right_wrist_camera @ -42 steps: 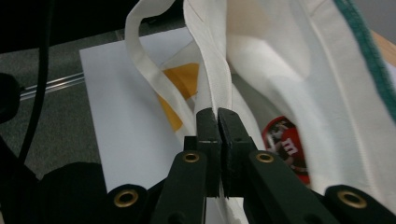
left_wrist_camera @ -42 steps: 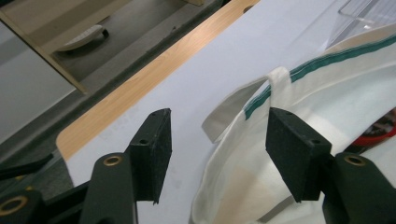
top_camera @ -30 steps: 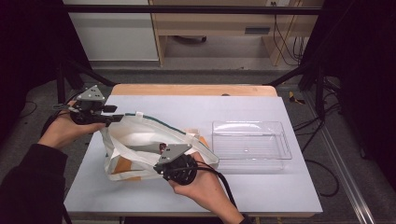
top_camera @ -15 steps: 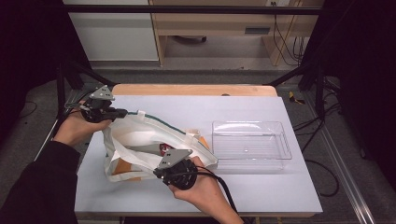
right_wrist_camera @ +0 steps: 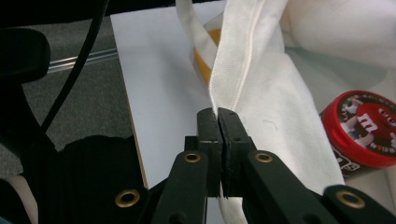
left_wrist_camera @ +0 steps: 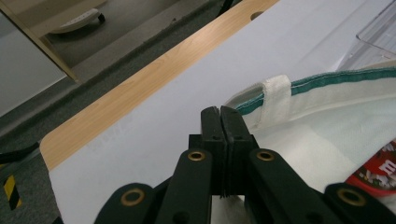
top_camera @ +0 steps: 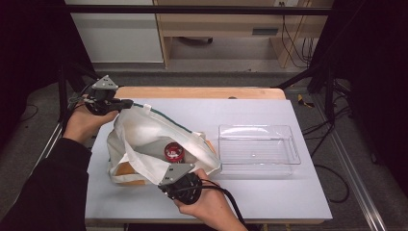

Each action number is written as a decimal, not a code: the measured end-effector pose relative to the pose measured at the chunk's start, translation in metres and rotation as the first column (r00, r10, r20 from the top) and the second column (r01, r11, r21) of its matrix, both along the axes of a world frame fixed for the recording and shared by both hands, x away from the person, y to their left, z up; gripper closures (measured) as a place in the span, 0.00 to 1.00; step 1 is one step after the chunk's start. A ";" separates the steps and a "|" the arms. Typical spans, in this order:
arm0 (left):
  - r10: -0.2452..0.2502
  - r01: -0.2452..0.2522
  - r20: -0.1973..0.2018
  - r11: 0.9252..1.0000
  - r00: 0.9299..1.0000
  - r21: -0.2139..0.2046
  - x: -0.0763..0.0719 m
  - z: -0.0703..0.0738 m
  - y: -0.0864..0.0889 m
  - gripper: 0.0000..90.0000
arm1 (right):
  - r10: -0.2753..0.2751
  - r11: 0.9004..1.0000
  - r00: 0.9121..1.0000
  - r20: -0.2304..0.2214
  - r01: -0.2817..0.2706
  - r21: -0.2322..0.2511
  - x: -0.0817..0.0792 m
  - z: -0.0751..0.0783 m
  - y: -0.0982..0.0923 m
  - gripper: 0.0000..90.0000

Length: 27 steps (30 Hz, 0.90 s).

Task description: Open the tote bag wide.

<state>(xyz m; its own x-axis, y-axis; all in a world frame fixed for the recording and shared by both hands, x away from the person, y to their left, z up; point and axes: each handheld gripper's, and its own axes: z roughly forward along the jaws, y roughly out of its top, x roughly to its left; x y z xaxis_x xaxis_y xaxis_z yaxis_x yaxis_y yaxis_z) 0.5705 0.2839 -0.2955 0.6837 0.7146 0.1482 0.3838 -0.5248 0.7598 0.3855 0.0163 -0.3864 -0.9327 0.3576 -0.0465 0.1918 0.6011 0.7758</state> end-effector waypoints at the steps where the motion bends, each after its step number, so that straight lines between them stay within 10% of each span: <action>1: 0.003 -0.003 0.003 1.000 1.000 0.004 0.002 -0.001 -0.002 1.00 | 0.005 1.000 1.000 0.000 -0.005 -0.004 -0.001 -0.003 0.000 0.99; 27: 0.102 -0.101 0.043 0.995 0.994 -0.018 0.021 -0.060 -0.011 1.00 | 0.005 1.000 0.999 -0.049 -0.005 -0.006 0.006 -0.063 0.005 0.99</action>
<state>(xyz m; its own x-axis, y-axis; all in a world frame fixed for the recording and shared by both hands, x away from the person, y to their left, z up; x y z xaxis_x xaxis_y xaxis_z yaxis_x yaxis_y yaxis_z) 0.5917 0.2728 -0.3554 0.6008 0.7823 0.1646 0.4009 -0.4730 0.7846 0.3920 0.0210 -0.4494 -0.9357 0.3529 -0.0023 0.2269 0.6066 0.7620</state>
